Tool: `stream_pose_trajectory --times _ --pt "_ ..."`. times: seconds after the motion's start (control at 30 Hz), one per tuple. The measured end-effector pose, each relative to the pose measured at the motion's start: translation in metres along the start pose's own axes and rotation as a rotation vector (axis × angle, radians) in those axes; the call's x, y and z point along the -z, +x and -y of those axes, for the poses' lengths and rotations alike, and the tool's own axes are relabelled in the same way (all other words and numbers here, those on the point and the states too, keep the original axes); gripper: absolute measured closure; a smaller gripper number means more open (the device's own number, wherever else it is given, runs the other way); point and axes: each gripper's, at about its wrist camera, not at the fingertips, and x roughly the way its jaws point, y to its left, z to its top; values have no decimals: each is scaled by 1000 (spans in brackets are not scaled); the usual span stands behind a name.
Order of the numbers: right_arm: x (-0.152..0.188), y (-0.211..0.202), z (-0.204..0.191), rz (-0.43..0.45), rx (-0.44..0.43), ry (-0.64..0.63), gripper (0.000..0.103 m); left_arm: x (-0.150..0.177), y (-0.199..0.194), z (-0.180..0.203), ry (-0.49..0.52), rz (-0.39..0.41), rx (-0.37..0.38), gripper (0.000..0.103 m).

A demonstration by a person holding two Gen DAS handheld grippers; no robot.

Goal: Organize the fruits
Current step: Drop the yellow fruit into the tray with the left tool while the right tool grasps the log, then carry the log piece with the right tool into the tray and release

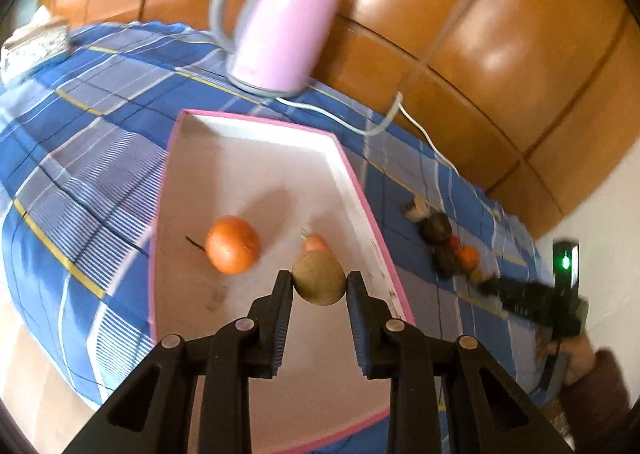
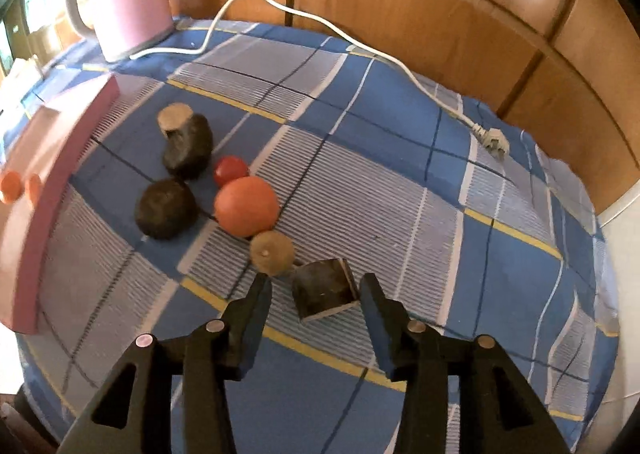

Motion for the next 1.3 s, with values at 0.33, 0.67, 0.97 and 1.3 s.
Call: stream_pose_trajectory --times 0.33,0.67,0.97,1.3 --pt "12 11 12 -33 -12 23 67 -49 20 -24 -37 61 -104 75" --pt "16 8 9 -6 -10 53 67 -76 66 -40 -13 32 -230 74" --pt "16 10 11 11 -14 78 67 -57 58 -34 -18 63 -297 41" --pt "26 5 10 43 -39 163 67 2 17 0 38 118 -327 16"
